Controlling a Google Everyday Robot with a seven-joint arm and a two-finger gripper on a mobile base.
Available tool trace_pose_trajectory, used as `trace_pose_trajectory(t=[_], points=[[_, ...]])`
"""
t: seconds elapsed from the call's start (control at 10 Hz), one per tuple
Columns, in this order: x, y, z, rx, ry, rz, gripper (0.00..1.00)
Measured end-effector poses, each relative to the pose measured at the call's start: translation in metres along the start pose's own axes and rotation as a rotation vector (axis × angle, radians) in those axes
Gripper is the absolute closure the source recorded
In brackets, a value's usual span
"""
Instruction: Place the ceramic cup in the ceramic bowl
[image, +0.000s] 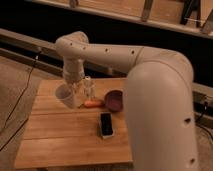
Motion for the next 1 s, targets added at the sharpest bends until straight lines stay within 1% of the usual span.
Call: trace_pose_trajectory(t=[0.1,0.2,0.4,0.6,0.7,0.8,0.9,1.0], points=[[0.008,-0.023,-0.009,0.006,-0.013,0.039,1.0],[0.012,-0.037,-0.014,0.01,-0.021,0.063,1.0],[0.018,-0.072,-0.019,0.02,-0.03,0.127,1.0],[0.021,-0.103,-0.019,0.013,-0.035,0.19,1.0],[0.021,-0.111,-0.019,0.009,-0.037,0.208,1.0],[0.02,-0.127,-0.019,0.002,-0.043,0.237,1.0],[0.019,-0.136,-0.019,-0.004,-0.048,0.249,1.0],[0.016,-0.15,-0.017,-0.014,-0.055,0.269,1.0]])
